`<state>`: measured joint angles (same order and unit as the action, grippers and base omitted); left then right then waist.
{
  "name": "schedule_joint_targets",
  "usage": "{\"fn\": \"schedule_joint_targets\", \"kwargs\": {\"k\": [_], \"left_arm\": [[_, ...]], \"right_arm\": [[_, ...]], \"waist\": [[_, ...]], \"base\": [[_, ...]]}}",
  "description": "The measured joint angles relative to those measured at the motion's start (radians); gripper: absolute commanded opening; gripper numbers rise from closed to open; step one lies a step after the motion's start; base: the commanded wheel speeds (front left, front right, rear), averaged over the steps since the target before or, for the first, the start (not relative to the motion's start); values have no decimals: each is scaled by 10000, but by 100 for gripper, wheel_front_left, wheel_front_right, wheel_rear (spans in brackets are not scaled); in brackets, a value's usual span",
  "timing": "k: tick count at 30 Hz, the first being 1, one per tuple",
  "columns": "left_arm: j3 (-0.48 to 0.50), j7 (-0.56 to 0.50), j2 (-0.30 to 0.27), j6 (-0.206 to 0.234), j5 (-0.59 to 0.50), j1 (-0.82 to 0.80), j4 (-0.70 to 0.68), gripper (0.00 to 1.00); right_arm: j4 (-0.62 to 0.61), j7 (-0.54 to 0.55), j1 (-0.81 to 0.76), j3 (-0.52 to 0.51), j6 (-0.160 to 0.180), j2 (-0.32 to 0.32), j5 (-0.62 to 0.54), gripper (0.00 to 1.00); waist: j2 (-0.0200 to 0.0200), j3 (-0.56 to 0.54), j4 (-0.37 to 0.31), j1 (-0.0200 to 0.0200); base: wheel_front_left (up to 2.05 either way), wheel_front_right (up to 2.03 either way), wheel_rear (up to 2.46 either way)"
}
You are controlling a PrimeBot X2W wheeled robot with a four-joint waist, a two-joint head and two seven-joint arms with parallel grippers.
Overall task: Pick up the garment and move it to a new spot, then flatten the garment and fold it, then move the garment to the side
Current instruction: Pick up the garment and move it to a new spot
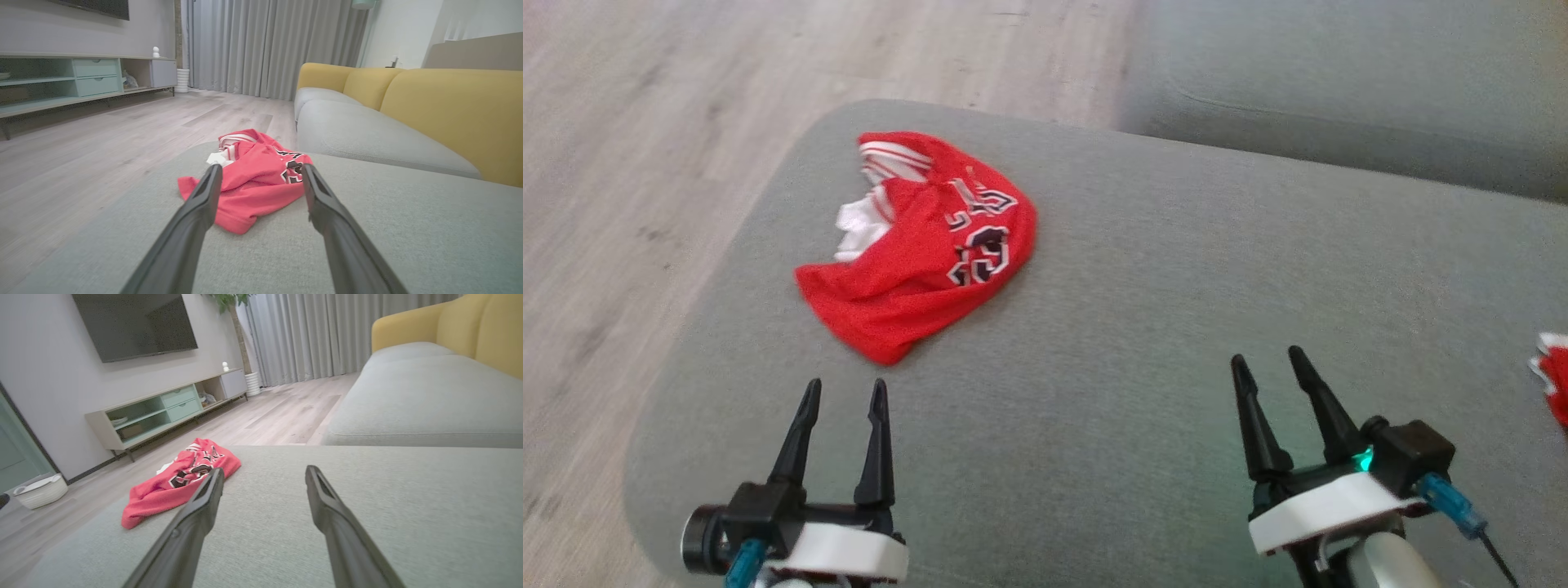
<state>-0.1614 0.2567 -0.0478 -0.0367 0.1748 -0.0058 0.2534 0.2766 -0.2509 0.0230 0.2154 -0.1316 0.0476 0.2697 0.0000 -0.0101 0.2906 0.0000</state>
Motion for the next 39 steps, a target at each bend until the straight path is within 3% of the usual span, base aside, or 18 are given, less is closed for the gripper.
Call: {"fn": "schedule_joint_targets", "kwargs": {"k": [6, 10, 19, 27, 39], "left_arm": [[23, 0, -6, -77, -100, 116, 19, 100], [92, 0, -12, -86, -102, 139, 13, 100], [23, -196, -171, -520, -186, -514, 984, 100], [-729, -2107, -890, -872, -92, -3445, 2922, 100], [-1785, -3120, -1522, -959, 629, -5913, 5340, 100]], "right_arm": [[0, 2, -36, 161, 0, -2, 71, 100], [-2, 2, -113, 301, 0, -4, 105, 100], [-163, 2, 83, 288, 0, -2, -58, 100], [-940, 0, 969, 184, 0, 2, -435, 100], [-1521, 4, 1553, 12, 0, 8, -334, 100]], "waist": [[0, -113, 721, 0], [0, -57, 856, -1], [0, 730, 518, 1], [0, 2047, -16, 4], [0, 3539, -783, 2]], "base": [[0, 0, 0], [0, 0, 0], [0, 0, 0], [0, 0, 0], [0, 0, 0]]}}
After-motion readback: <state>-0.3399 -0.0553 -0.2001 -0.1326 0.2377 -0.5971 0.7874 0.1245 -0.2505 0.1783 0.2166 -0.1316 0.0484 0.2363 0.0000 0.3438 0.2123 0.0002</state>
